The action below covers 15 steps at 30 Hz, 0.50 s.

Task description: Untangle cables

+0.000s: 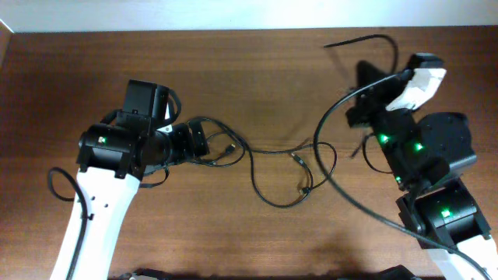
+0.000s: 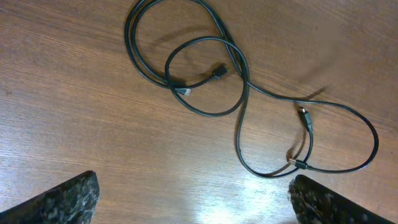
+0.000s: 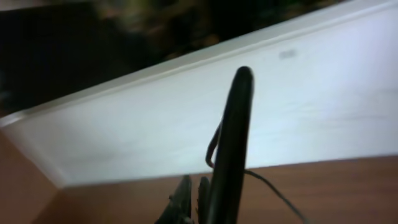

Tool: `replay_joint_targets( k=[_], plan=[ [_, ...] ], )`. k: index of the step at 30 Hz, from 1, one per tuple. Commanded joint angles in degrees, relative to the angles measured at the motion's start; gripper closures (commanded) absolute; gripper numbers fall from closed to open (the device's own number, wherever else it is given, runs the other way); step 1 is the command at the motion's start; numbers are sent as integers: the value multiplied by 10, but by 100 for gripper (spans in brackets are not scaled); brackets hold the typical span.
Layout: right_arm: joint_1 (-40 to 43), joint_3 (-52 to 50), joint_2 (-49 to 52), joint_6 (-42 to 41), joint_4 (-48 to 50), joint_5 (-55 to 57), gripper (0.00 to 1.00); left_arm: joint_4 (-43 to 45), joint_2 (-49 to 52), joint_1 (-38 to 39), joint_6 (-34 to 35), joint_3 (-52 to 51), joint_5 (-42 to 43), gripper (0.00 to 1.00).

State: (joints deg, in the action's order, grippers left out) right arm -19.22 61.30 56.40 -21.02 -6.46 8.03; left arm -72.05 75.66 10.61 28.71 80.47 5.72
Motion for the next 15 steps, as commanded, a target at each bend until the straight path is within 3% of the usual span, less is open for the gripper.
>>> replay_joint_targets(
  k=[1, 8, 13, 15],
  plan=[
    [7, 7, -6, 0, -20, 190, 96, -1, 3, 2, -5, 2, 0, 1],
    [176, 7, 18, 0, -168, 182, 96, -1, 3, 2, -5, 2, 0, 1],
    [353, 6, 73, 2, -180, 20, 96, -1, 3, 2, -5, 2, 0, 1],
    [452, 6, 129, 1, -178, -111, 96, -1, 3, 2, -5, 2, 0, 1]
  ],
)
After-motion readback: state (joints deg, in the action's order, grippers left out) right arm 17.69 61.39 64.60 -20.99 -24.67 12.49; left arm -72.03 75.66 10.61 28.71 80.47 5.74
